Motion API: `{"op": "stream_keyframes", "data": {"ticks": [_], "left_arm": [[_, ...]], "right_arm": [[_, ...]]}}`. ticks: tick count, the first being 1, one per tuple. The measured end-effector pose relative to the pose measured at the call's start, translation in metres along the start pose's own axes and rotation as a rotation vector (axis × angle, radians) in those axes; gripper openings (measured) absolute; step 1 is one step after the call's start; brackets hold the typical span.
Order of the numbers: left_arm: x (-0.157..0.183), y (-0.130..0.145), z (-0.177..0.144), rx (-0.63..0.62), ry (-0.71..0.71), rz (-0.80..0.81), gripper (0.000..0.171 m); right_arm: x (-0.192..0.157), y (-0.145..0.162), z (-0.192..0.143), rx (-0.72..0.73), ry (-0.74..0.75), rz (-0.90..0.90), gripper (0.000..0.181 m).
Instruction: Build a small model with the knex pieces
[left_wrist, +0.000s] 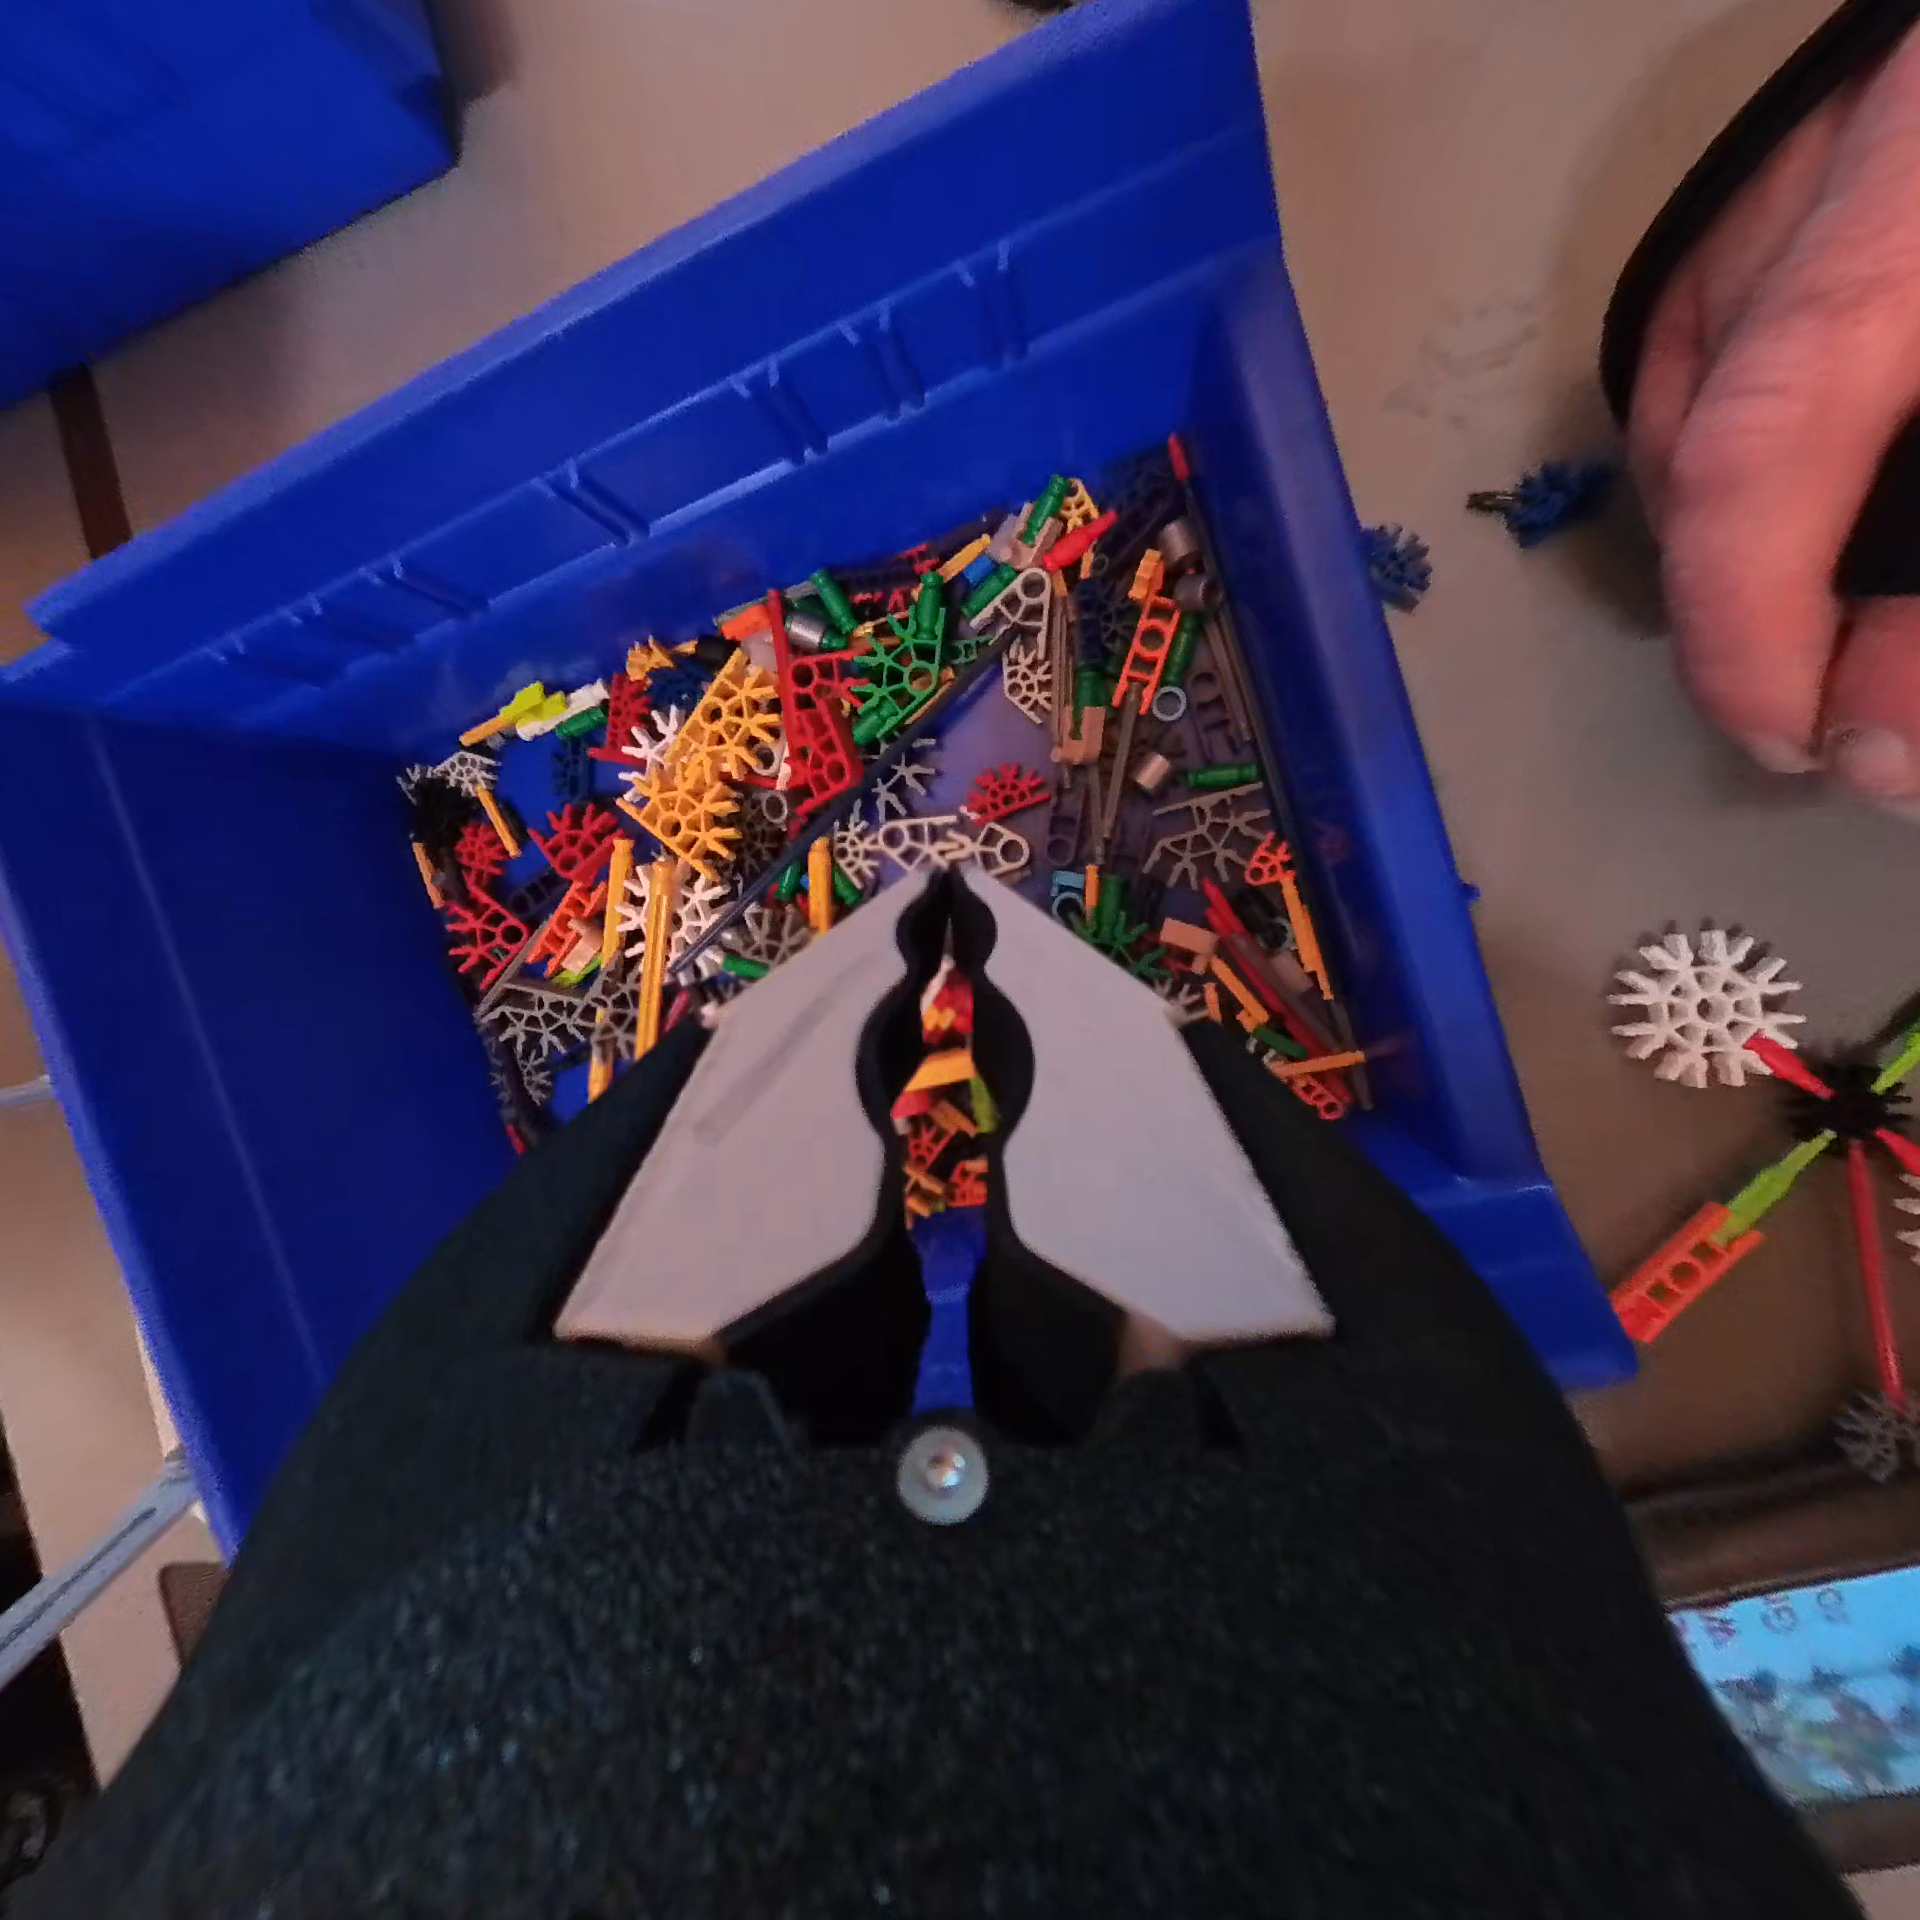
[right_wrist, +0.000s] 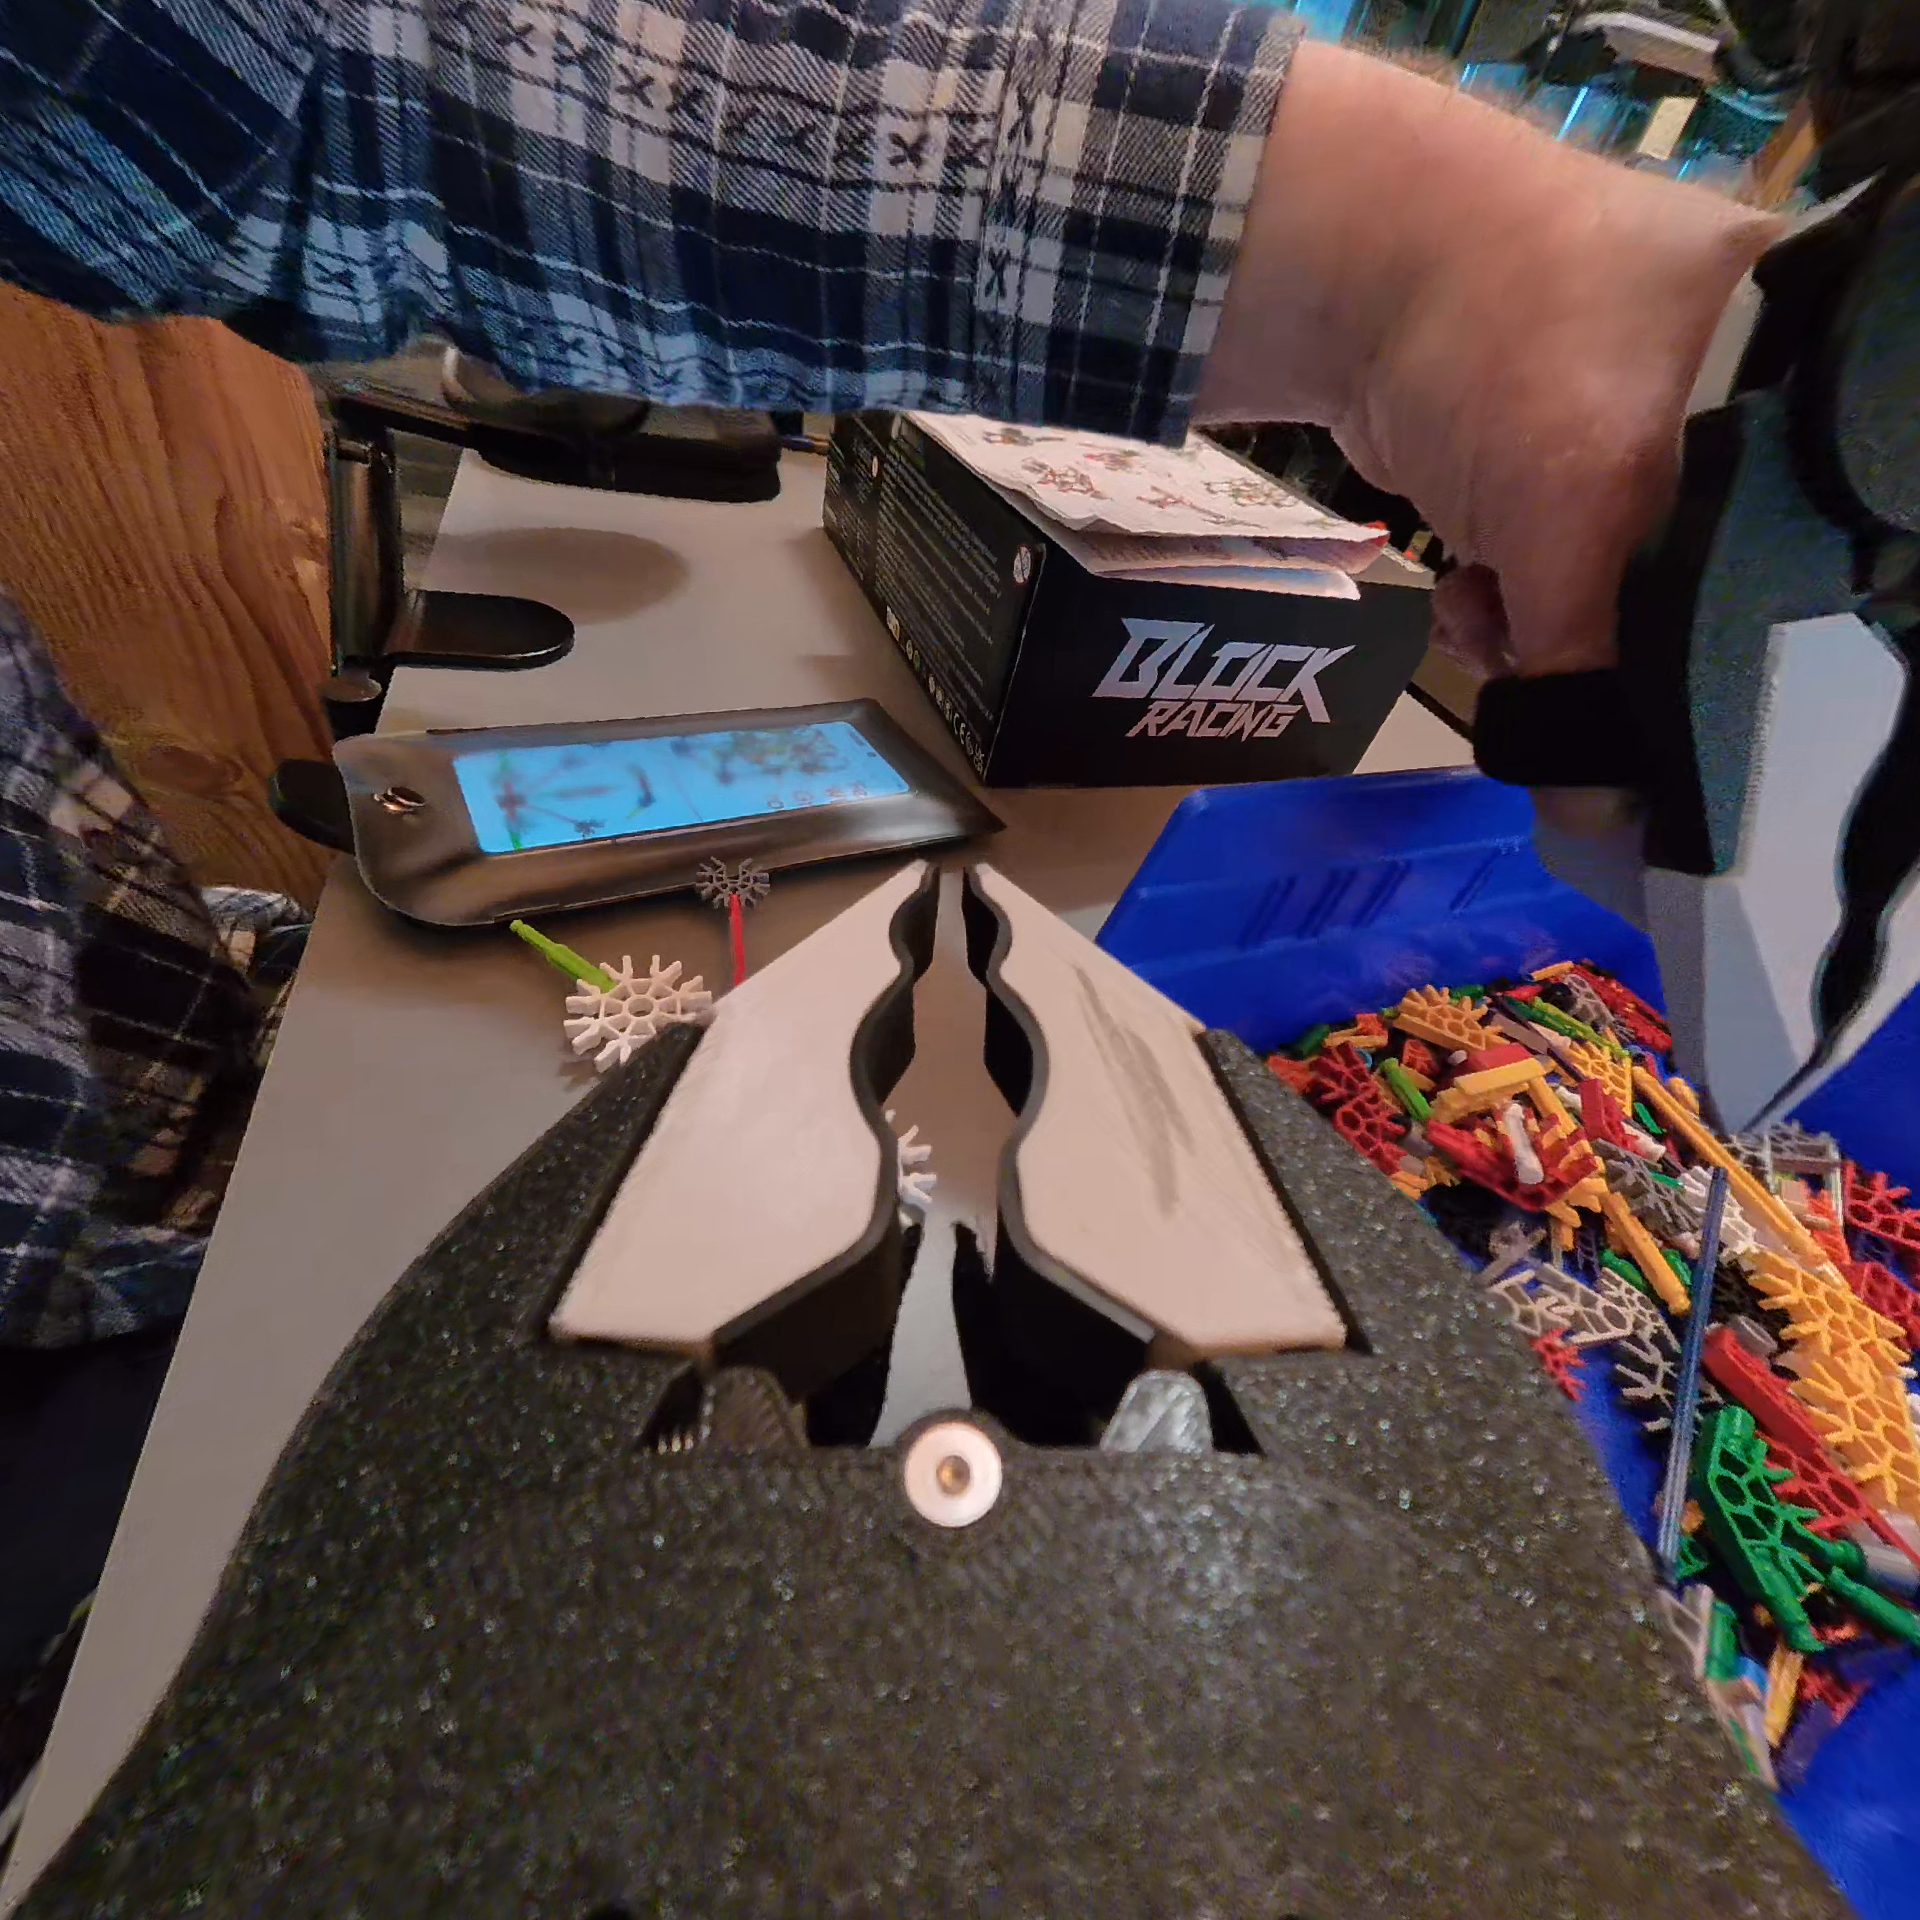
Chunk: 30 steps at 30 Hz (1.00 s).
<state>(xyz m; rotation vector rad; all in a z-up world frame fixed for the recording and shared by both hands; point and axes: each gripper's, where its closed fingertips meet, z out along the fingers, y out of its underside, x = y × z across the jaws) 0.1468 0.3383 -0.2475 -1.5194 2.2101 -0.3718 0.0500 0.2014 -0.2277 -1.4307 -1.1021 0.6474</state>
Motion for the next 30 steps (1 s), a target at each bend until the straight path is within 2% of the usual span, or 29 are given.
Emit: {"op": "stream_keyframes", "data": {"ticks": [4, 7, 13, 17, 24, 27, 30], "left_arm": [[0.005, 0.0, 0.011, -0.029, 0.02, 0.006, 0.015], [0.007, 0.005, 0.026, -0.115, 0.04, 0.052, 0.017], [0.016, -0.001, 0.054, -0.15, 0.149, 0.114, 0.017], [0.017, 0.013, 0.066, -0.258, 0.179, 0.191, 0.018], [0.017, 0.015, 0.071, -0.275, 0.236, 0.227, 0.017], [0.008, 0.019, 0.069, -0.296, 0.206, 0.238, 0.019], [0.013, 0.016, 0.069, -0.26, 0.244, 0.212, 0.018]], "right_arm": [[0.002, 0.004, 0.001, -0.02, 0.012, -0.012, 0.004], [0.005, 0.004, 0.0, -0.012, 0.018, 0.005, 0.004], [0.004, 0.003, 0.0, -0.013, 0.013, 0.001, 0.004], [0.004, 0.0, -0.002, -0.001, 0.015, 0.001, 0.004], [0.001, -0.001, -0.002, 0.001, 0.007, -0.008, 0.004], [0.001, -0.002, -0.003, 0.005, 0.008, -0.007, 0.004], [0.001, -0.003, -0.003, 0.006, 0.007, -0.007, 0.004]]}}
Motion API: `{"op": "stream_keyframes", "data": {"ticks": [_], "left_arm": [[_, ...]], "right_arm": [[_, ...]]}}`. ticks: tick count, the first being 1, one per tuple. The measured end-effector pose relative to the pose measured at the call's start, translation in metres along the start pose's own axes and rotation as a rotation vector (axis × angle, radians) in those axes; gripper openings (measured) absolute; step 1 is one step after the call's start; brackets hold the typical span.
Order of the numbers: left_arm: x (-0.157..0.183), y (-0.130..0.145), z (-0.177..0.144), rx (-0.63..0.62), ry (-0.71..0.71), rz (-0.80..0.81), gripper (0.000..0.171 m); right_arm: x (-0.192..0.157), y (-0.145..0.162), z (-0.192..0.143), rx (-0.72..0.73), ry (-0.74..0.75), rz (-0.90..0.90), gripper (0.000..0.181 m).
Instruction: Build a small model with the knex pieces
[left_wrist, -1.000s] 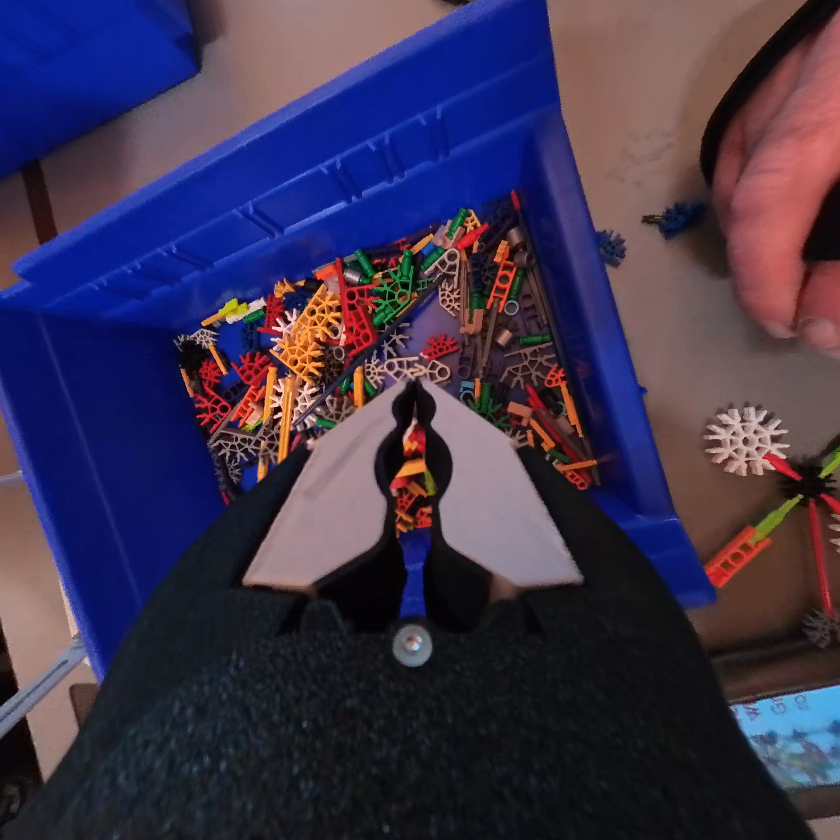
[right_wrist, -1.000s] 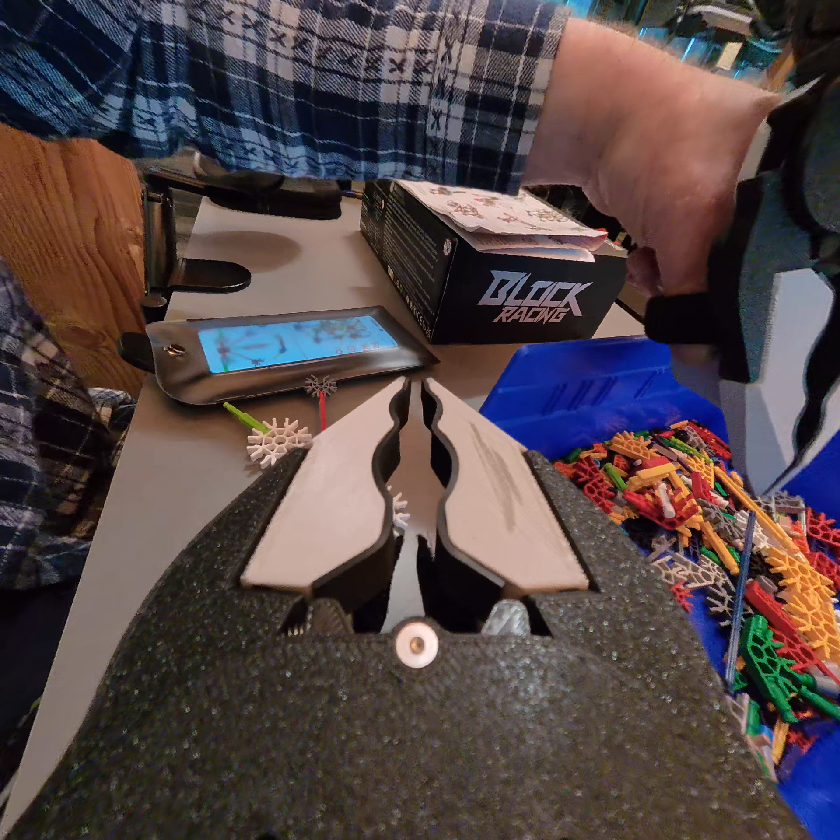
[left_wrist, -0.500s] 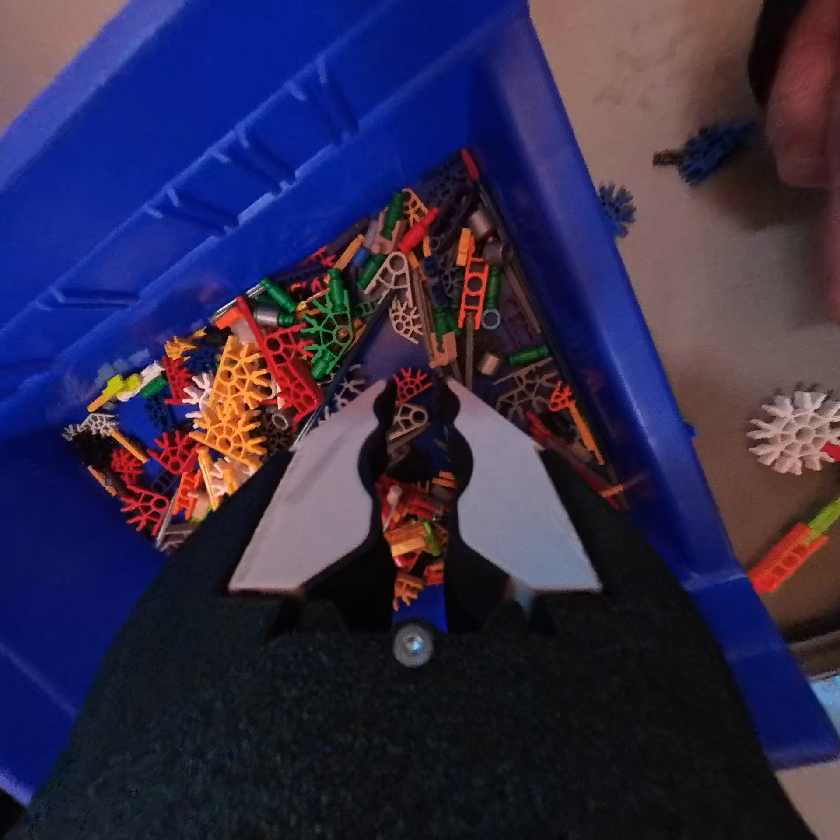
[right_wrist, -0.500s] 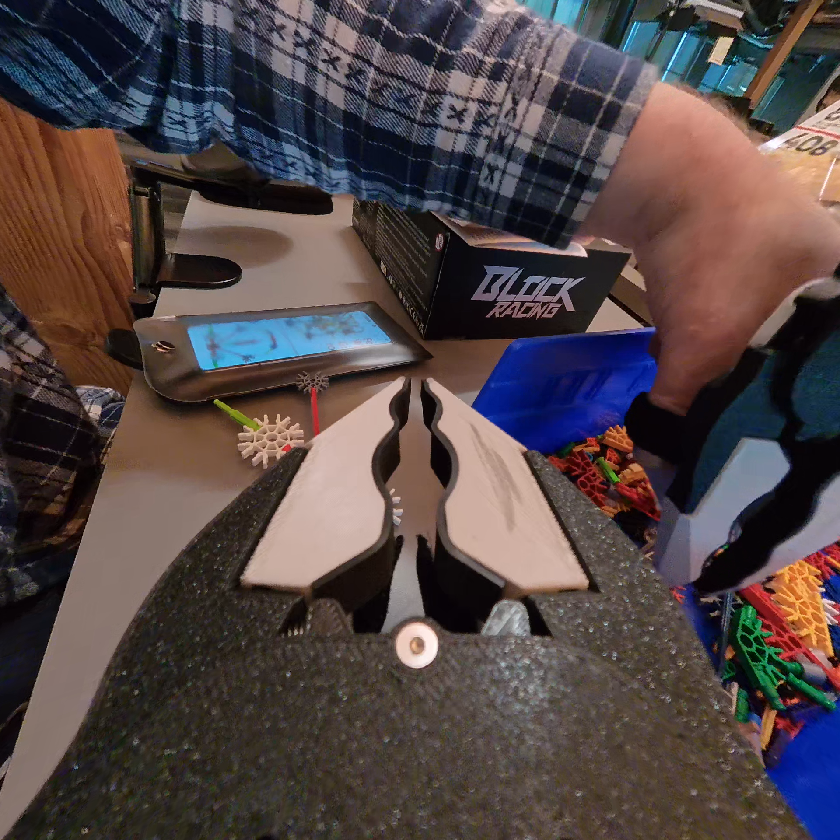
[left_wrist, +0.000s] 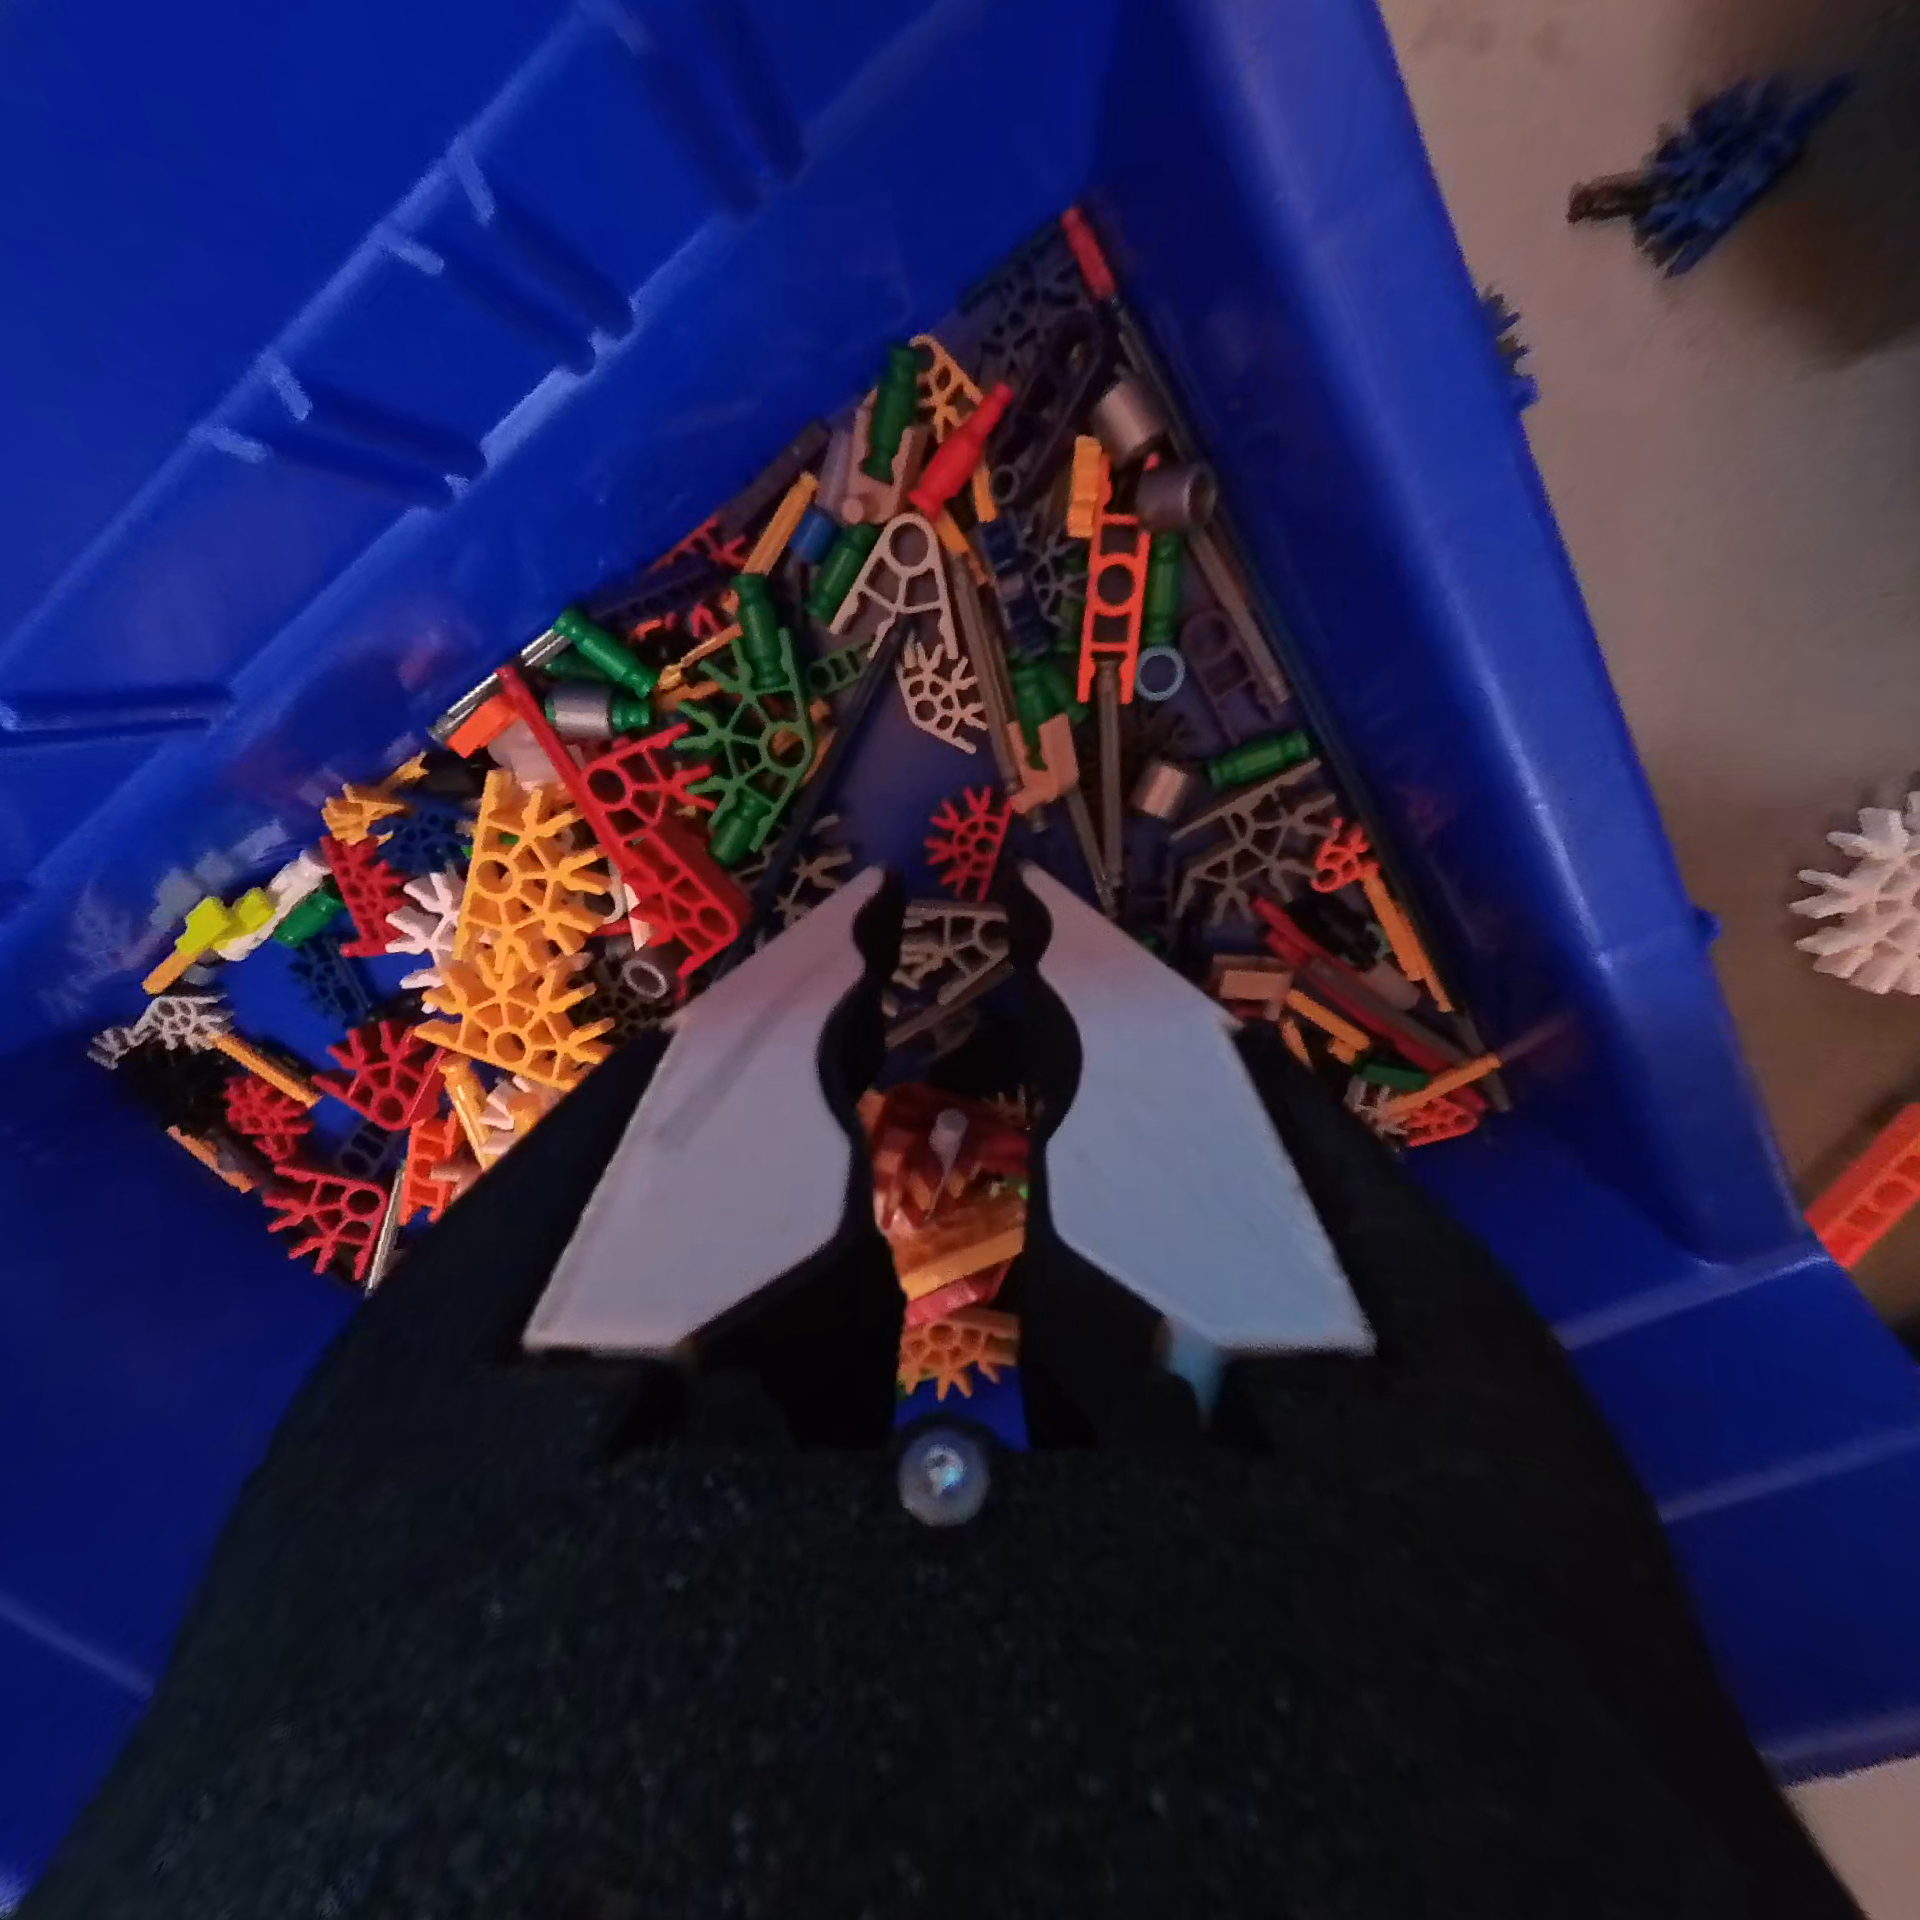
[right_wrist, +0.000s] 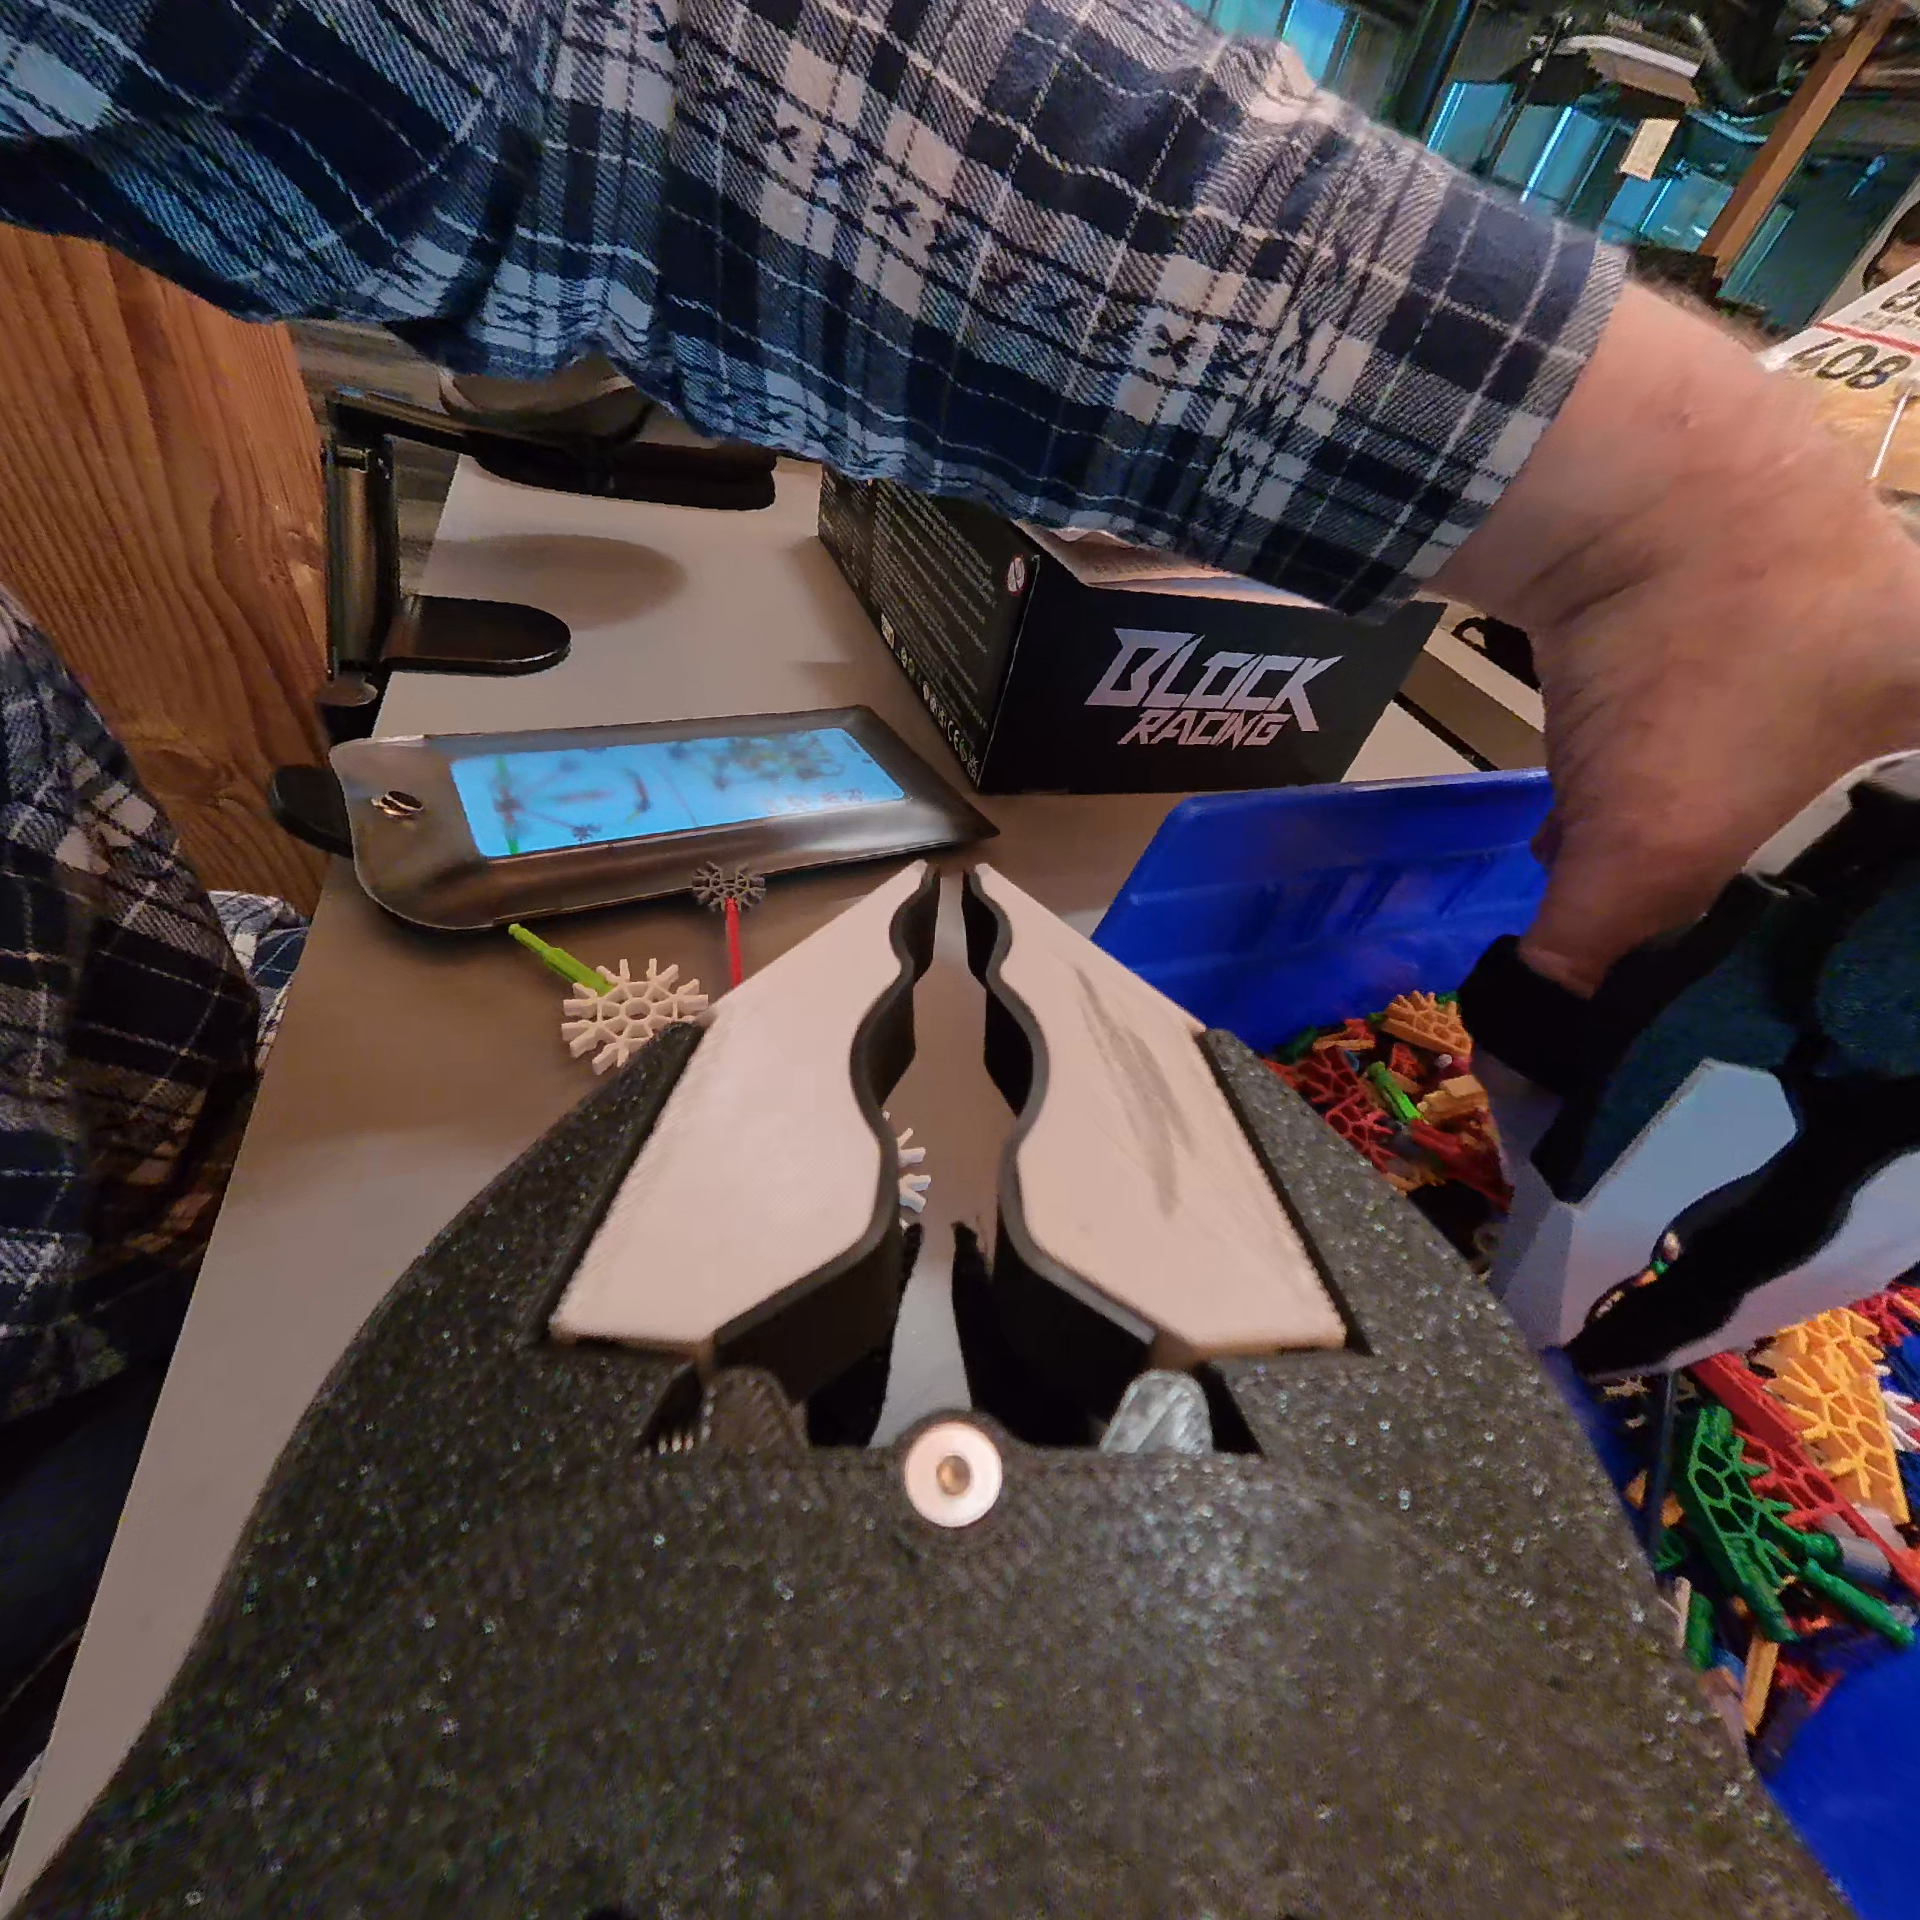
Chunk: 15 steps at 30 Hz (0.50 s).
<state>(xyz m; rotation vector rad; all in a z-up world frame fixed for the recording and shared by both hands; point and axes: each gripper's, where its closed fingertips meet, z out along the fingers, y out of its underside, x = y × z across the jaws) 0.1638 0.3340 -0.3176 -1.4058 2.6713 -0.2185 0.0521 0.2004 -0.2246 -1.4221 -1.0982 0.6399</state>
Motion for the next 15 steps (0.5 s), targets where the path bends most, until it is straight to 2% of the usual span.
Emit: {"op": "stream_keyframes", "data": {"ticks": [3, 6, 9, 11, 15], "left_arm": [[0.003, -0.005, 0.0, 0.02, 0.009, 0.012, 0.018], [0.0, 0.0, 0.003, -0.028, -0.008, 0.031, 0.018], [0.003, -0.01, 0.003, 0.011, 0.019, 0.029, 0.019], [0.001, -0.005, 0.007, -0.035, 0.01, 0.042, 0.02], [-0.002, -0.004, 0.007, -0.028, 0.034, 0.016, 0.022]], "right_arm": [[-0.001, 0.001, 0.001, -0.004, -0.001, -0.002, 0.004], [-0.001, 0.001, 0.001, -0.003, -0.002, -0.001, 0.004], [-0.001, 0.002, 0.001, -0.007, -0.002, -0.002, 0.004], [0.0, 0.002, 0.001, -0.007, -0.002, 0.0, 0.004], [0.0, 0.002, 0.001, -0.006, -0.001, 0.0, 0.004]]}}
